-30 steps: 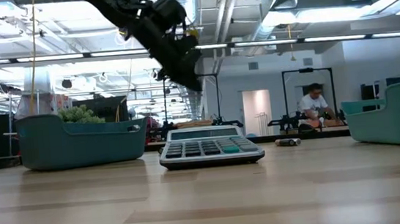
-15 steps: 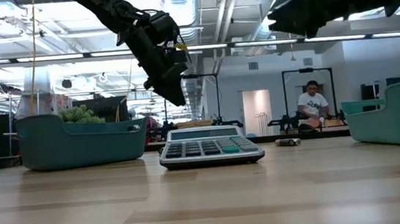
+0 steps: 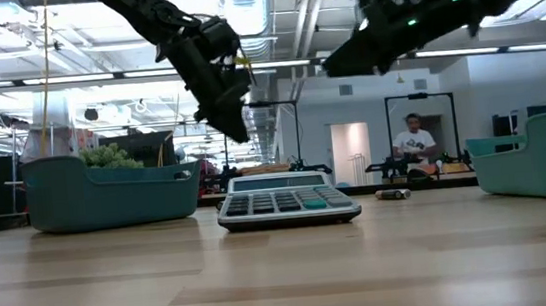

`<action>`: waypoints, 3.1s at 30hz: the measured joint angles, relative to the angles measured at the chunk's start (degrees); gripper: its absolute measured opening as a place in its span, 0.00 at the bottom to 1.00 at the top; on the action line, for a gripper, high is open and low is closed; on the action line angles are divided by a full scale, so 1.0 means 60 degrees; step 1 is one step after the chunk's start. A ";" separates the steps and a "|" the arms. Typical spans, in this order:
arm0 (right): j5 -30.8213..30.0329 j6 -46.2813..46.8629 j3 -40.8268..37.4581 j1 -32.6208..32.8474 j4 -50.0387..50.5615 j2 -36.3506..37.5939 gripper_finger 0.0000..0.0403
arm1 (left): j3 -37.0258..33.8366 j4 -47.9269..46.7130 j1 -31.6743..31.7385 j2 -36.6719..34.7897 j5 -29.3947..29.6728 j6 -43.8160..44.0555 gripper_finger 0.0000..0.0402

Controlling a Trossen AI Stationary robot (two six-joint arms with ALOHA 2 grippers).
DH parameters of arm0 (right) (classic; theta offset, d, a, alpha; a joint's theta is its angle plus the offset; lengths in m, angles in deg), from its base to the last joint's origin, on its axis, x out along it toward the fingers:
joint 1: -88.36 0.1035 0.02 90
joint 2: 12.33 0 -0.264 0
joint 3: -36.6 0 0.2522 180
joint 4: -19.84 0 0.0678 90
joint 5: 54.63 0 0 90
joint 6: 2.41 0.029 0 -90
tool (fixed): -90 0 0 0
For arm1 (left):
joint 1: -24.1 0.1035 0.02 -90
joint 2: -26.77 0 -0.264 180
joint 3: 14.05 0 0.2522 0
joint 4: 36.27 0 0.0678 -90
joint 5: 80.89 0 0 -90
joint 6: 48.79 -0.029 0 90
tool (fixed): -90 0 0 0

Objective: Sort batteries
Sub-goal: Put the silver/black battery into the blue bin

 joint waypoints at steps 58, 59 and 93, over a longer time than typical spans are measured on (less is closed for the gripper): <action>0.2537 -0.3479 0.6284 -0.0994 0.4652 -0.6214 0.61 | -0.0418 -0.0639 0.0121 -0.2390 -0.0914 -0.0350 0.33; 0.2554 -0.3515 0.6585 -0.1030 0.4725 -0.6418 0.61 | -0.0731 -0.0368 0.0088 -0.2725 -0.0914 -0.0278 0.33; 0.2328 -0.4751 1.6295 -0.1257 1.1681 -1.2347 0.76 | -0.7197 0.3203 -0.2067 -0.9415 0.0759 0.1388 0.33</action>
